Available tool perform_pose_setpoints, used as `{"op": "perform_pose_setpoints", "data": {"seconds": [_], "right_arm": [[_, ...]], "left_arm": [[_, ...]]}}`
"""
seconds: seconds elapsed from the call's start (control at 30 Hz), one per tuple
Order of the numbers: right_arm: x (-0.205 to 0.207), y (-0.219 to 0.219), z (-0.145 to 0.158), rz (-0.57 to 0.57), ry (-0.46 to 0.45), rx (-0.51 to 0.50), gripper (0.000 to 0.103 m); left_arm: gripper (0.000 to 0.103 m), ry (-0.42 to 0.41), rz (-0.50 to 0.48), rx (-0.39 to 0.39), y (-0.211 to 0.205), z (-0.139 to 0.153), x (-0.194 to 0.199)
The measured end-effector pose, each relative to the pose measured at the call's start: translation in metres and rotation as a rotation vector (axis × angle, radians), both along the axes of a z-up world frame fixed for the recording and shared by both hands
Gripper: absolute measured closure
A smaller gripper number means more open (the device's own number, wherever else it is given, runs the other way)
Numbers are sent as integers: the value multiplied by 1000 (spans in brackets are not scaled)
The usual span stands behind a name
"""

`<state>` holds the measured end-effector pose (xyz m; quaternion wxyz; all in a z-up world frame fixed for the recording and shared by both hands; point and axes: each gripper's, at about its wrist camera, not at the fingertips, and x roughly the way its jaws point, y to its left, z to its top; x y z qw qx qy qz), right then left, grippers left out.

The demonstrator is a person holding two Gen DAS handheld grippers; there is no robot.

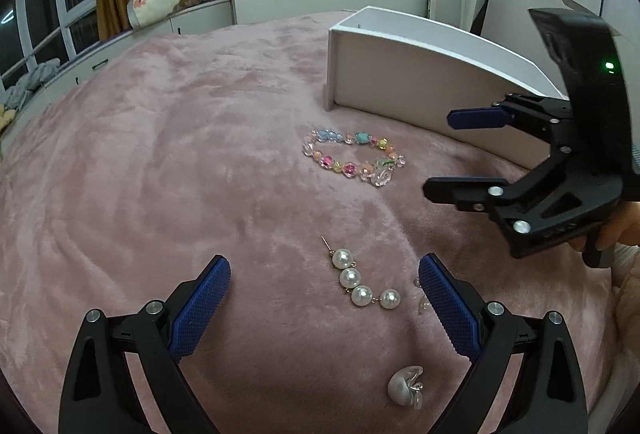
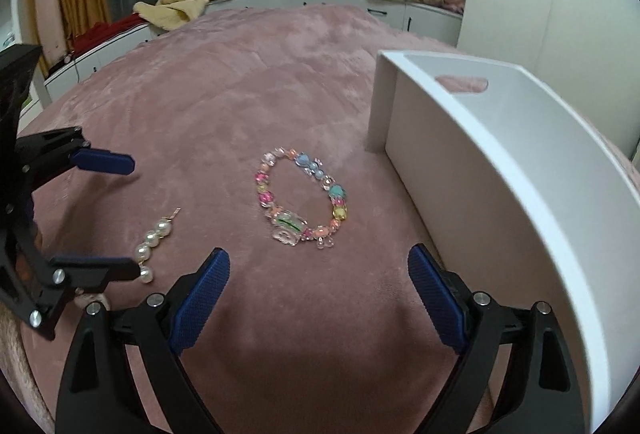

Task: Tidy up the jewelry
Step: 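Grasp the pastel bead bracelet with the right tool while the left tool grasps a pearl earring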

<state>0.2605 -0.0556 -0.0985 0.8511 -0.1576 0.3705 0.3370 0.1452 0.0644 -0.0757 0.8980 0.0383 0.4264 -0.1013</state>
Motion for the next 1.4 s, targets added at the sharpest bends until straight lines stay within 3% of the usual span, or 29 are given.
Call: {"op": "perform_pose_setpoints", "data": {"seconds": [0.2, 0.33, 0.63, 0.73, 0.87, 1.0, 1.17, 1.33, 1.4], "right_arm": [[12, 11, -15, -13, 30, -31, 21], [17, 17, -26, -34, 46, -51, 23], [29, 16, -32, -66, 81, -26, 27], [30, 16, -31, -66, 87, -19, 35], [31, 18, -29, -45, 89, -12, 59], [35, 16, -29, -39, 105, 3, 65], [36, 8, -24, -48, 141, 44, 92], [32, 7, -20, -30, 138, 39, 93], [30, 6, -17, -20, 133, 39, 93]], "left_arm": [[9, 57, 1, -45, 4, -10, 5], [21, 58, 7, -40, 6, -12, 6], [34, 72, 19, -16, 9, -19, 8], [39, 68, 27, -13, 10, -19, 7], [42, 62, 33, -10, 11, -20, 7], [48, 56, 34, -4, 13, -21, 6], [67, 58, 63, -61, 27, -20, 8], [85, 70, 100, -122, 41, -22, 11], [87, 71, 104, -127, 42, -22, 10]]}}
